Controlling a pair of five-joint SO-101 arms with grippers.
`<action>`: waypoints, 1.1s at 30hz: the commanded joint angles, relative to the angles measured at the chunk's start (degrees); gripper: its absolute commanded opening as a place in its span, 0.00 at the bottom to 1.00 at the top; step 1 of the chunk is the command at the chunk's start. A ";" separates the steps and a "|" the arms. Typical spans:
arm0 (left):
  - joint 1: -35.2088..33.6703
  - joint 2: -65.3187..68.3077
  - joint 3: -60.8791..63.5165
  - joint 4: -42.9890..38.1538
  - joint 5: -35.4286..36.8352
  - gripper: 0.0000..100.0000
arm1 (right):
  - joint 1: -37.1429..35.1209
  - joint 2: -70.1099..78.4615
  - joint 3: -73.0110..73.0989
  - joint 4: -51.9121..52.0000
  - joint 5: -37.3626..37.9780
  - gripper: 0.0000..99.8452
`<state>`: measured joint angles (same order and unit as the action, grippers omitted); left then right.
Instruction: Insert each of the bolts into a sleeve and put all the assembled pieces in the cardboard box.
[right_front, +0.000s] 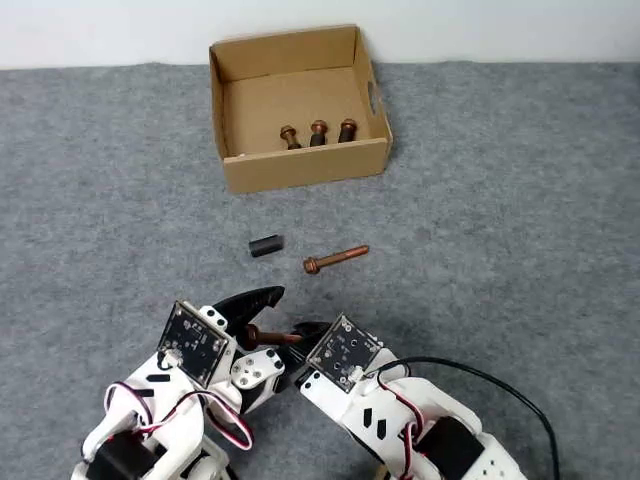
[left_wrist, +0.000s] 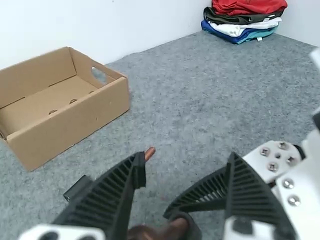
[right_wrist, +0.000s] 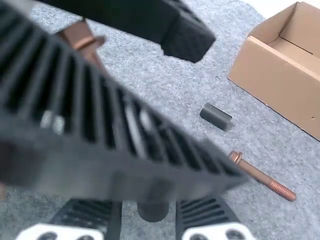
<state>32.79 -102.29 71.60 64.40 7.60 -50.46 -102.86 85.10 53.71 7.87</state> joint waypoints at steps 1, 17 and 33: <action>0.18 0.62 -0.22 -1.76 0.00 0.26 | -0.66 -0.57 -0.97 -1.71 0.35 0.01; 2.90 0.62 7.25 -14.95 1.58 0.13 | -0.84 -0.04 -0.97 -6.02 0.35 0.01; 2.90 0.62 10.59 -21.19 1.67 0.13 | -1.01 -0.04 -0.88 -6.02 0.35 0.01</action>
<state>35.87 -102.11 81.89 46.55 8.66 -50.73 -102.86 85.10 49.58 7.87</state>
